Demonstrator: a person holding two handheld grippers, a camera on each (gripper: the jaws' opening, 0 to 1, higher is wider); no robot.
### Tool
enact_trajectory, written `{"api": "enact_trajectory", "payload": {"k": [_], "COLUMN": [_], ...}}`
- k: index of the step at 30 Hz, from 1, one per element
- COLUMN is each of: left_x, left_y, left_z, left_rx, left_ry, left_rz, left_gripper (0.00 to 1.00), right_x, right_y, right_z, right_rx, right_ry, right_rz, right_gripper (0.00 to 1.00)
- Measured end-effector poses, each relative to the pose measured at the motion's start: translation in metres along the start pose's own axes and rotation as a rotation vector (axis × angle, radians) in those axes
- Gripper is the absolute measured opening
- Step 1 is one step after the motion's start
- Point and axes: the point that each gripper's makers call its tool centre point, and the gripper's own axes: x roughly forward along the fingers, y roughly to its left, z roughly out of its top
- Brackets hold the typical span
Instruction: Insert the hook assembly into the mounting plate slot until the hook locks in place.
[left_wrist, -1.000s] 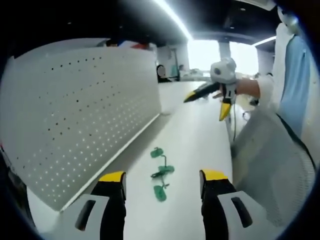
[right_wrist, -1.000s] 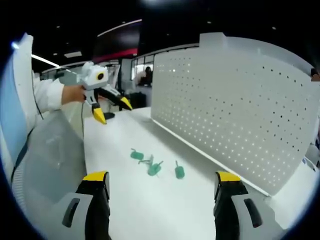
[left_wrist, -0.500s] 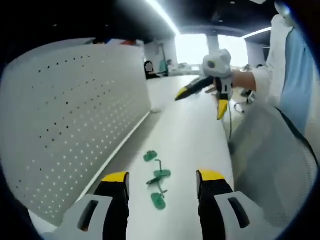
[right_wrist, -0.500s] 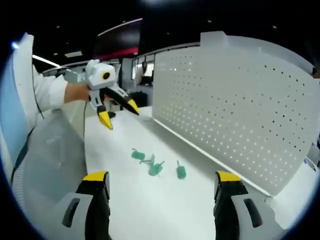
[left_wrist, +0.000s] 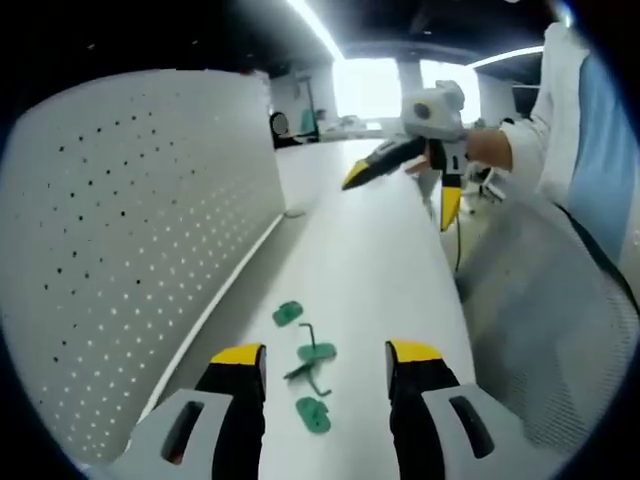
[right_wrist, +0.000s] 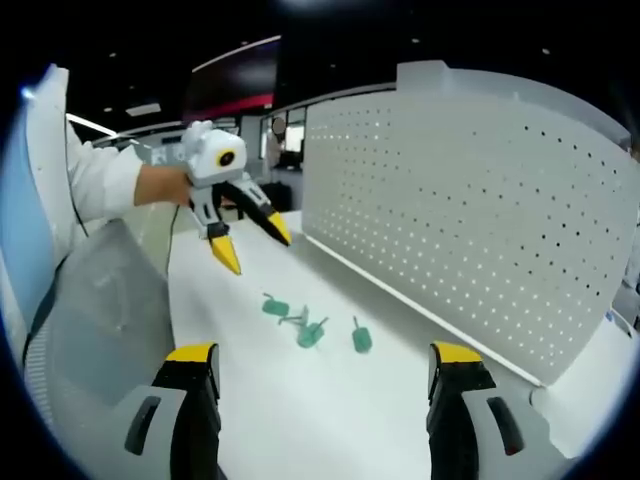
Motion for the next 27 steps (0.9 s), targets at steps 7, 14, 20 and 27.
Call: {"api": "enact_trajectory", "payload": {"k": [7, 14, 20, 27], "left_x": [0.015, 0.026, 0.036, 0.045], "left_y": [0.002, 0.006, 0.006, 0.008], "left_z": [-0.010, -0.021, -0.025, -0.027], "left_rx": [0.006, 0.017, 0.024, 0.025], "left_ry": [0.034, 0.071, 0.088, 0.101], "left_rz": [-0.038, -0.068, -0.091, -0.113], "left_gripper": [0.45, 0.41, 0.38, 0.34], "right_x": [0.000, 0.000, 0.002, 0.004], "right_y": [0.000, -0.002, 0.001, 0.002], "right_z": [-0.003, -0.004, -0.008, -0.009], "right_rx": [0.006, 0.012, 0.018, 0.020], "right_ry": [0.004, 0.005, 0.009, 0.013], "right_rz": [-0.003, -0.005, 0.000, 0.008], "right_gripper": [0.87, 0.86, 0.86, 0.86]}}
